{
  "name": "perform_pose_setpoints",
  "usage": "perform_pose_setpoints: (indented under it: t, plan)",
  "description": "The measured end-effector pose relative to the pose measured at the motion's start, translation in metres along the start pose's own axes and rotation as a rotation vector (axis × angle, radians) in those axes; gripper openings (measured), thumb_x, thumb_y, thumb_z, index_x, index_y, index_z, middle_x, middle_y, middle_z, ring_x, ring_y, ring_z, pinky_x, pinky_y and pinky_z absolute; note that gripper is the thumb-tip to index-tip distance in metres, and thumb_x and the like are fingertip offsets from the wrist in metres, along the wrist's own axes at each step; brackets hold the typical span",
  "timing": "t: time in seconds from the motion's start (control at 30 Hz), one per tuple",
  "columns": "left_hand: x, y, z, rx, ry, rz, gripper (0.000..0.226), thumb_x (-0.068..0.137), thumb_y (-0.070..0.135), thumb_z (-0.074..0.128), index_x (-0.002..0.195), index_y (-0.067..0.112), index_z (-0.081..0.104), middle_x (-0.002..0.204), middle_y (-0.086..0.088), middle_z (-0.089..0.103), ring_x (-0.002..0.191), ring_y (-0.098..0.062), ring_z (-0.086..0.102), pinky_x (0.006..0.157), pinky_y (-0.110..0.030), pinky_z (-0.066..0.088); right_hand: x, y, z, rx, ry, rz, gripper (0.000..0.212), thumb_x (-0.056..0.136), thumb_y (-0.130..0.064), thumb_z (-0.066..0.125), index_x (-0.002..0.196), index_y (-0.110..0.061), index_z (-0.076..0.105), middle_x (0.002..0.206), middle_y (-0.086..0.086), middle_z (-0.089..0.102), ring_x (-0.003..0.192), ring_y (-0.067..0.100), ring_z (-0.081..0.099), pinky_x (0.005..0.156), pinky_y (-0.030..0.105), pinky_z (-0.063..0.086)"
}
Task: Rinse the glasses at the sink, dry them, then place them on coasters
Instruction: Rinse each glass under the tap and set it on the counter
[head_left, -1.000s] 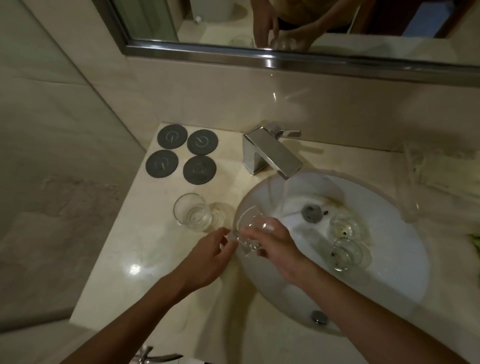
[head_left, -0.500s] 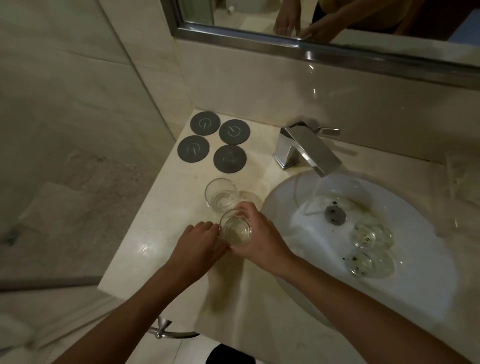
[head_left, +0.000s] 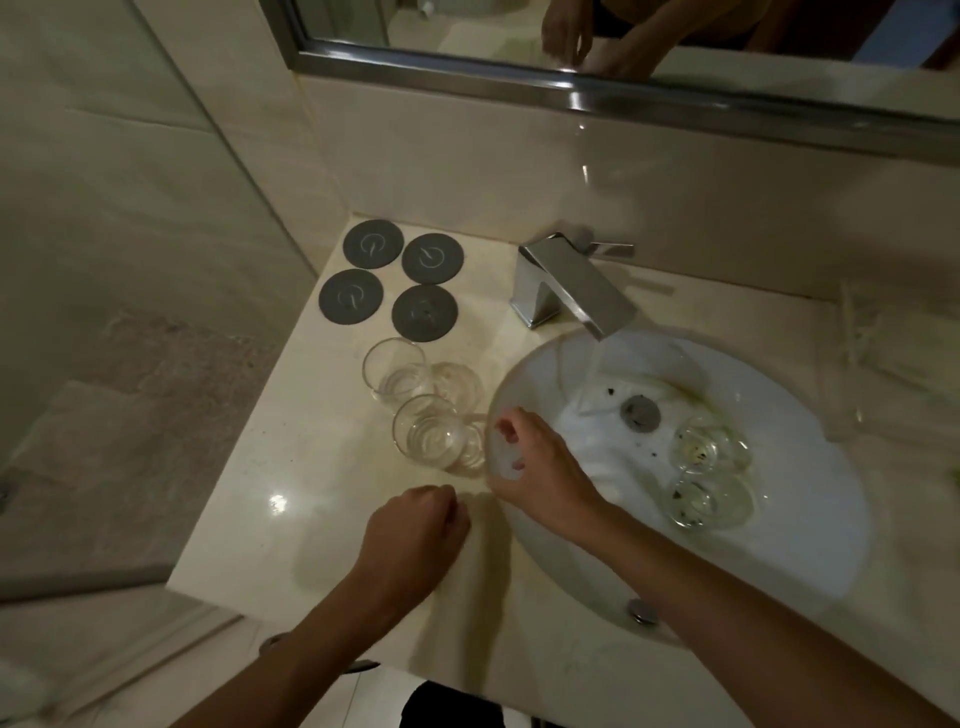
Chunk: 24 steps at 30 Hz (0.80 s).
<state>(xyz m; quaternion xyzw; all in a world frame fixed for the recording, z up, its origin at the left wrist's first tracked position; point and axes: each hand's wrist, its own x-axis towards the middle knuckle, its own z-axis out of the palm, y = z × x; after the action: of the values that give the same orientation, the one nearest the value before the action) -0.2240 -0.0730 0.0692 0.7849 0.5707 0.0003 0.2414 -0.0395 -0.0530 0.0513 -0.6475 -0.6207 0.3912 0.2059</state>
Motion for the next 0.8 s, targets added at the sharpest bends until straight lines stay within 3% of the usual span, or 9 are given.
perform_pose_setpoints:
  t: [0.17,0.33,0.47,0.6,0.67,0.8]
  plan:
    - [0.019,0.057,0.012,-0.006,-0.053,0.129,0.03,0.101,0.034,0.042,0.074,0.022,0.04,0.073,0.008,0.045,0.067,-0.017,0.049,0.059,-0.03,0.031,-0.028,0.044,-0.033,-0.104,0.043,0.09,0.028,0.086,-0.021,0.073,0.109,-0.02,0.057,0.105,-0.01,0.049,0.099,0.013,0.054,0.084,0.033,0.052]
    - [0.057,0.102,0.033,0.025,-0.085,0.215,0.031,0.1,0.027,0.044,0.071,0.015,0.044,0.071,0.002,0.049,0.064,-0.018,0.05,0.058,-0.029,0.031,-0.057,0.077,-0.061,-0.263,0.102,0.192,0.027,0.089,-0.028,0.069,0.112,-0.022,0.055,0.112,-0.007,0.054,0.102,0.015,0.056,0.078,0.028,0.046]
    - [0.08,0.129,0.055,0.119,-0.123,0.263,0.03,0.1,0.026,0.042,0.076,0.011,0.05,0.077,-0.005,0.056,0.066,-0.022,0.053,0.059,-0.032,0.037,-0.072,0.108,-0.083,-0.448,0.24,0.336,0.048,0.083,-0.049,0.071,0.12,-0.022,0.055,0.119,0.0,0.057,0.113,0.021,0.053,0.093,0.033,0.044]
    - [0.096,0.148,0.074,0.193,-0.15,0.283,0.027,0.101,0.027,0.041,0.08,0.013,0.049,0.078,-0.002,0.05,0.069,-0.022,0.05,0.063,-0.032,0.037,-0.086,0.139,-0.091,-0.49,0.373,0.682,0.091,0.065,-0.079,0.067,0.124,-0.011,0.053,0.122,0.008,0.057,0.116,0.027,0.052,0.097,0.04,0.04]
    - [0.101,0.154,0.081,0.209,-0.179,0.284,0.025,0.1,0.027,0.041,0.082,0.013,0.05,0.08,-0.003,0.051,0.07,-0.022,0.051,0.065,-0.032,0.039,-0.088,0.148,-0.088,-0.359,0.344,0.82,0.101,0.059,-0.079,0.072,0.128,-0.009,0.048,0.128,0.012,0.055,0.121,0.031,0.05,0.1,0.042,0.039]
    - [0.106,0.158,0.09,0.25,-0.189,0.287,0.025,0.1,0.025,0.041,0.079,0.013,0.047,0.081,-0.006,0.053,0.069,-0.023,0.05,0.064,-0.033,0.041,-0.078,0.162,-0.071,-0.185,0.289,0.898,0.104,0.059,-0.064,0.083,0.136,-0.009,0.038,0.135,0.013,0.053,0.127,0.033,0.051,0.105,0.044,0.039]
